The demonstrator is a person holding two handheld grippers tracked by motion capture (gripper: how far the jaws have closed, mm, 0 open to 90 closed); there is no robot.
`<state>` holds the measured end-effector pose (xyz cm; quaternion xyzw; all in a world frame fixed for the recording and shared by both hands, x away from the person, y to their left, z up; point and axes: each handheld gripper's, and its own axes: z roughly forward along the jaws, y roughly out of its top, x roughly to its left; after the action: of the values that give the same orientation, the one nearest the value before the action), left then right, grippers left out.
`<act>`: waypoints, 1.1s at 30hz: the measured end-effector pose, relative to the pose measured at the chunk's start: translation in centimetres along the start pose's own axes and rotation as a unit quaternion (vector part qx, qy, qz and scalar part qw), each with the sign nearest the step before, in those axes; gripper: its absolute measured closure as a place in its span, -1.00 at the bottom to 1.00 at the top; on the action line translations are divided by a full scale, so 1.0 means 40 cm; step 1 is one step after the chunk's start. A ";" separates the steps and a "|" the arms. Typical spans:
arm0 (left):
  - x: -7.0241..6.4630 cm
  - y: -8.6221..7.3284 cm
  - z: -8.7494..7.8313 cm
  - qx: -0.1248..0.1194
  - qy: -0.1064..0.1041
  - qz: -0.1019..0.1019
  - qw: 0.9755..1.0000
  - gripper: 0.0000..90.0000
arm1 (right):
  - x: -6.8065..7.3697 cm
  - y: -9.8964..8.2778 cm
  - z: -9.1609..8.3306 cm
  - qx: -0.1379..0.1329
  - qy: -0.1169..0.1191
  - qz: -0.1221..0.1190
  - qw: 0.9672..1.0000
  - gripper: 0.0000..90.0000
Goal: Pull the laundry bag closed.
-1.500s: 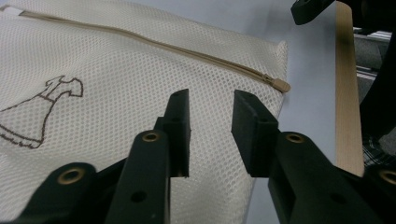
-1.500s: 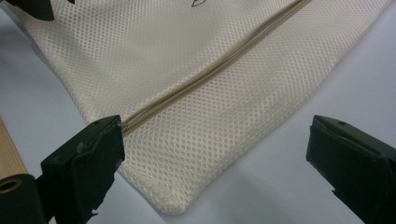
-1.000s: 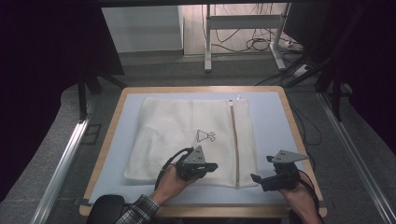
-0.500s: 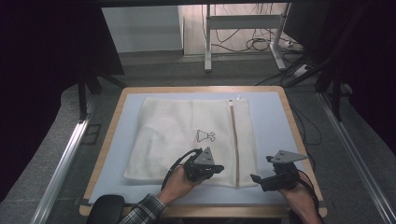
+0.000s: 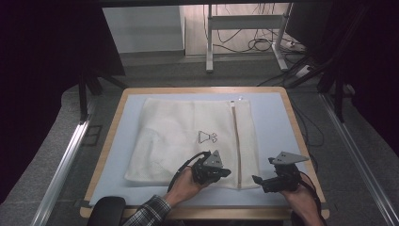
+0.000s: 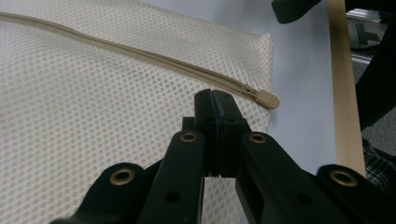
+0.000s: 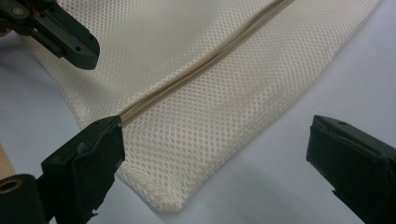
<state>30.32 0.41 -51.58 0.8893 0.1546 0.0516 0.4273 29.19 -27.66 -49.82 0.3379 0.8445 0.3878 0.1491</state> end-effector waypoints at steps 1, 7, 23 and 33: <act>-0.002 0.000 0.003 0.003 -0.001 0.002 1.000 0.99 | 0.000 0.000 0.001 0.001 -0.001 -0.001 1.000 -0.90; -0.016 0.001 0.025 0.013 -0.009 0.012 1.000 1.00 | 0.001 -0.001 0.003 0.005 -0.001 0.002 1.000 -0.89; -0.026 -0.024 0.056 0.025 -0.011 0.016 1.000 1.00 | 0.016 0.002 0.013 0.014 0.011 -0.002 1.000 -0.92; -0.024 -0.031 0.056 0.016 -0.013 0.011 1.000 1.00 | 0.056 0.018 0.028 0.030 0.027 -0.001 0.999 -0.93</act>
<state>29.62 -0.85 -53.90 0.8984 0.1403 0.0419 0.4141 28.47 -25.15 -49.99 0.3307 0.8597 0.3715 0.1165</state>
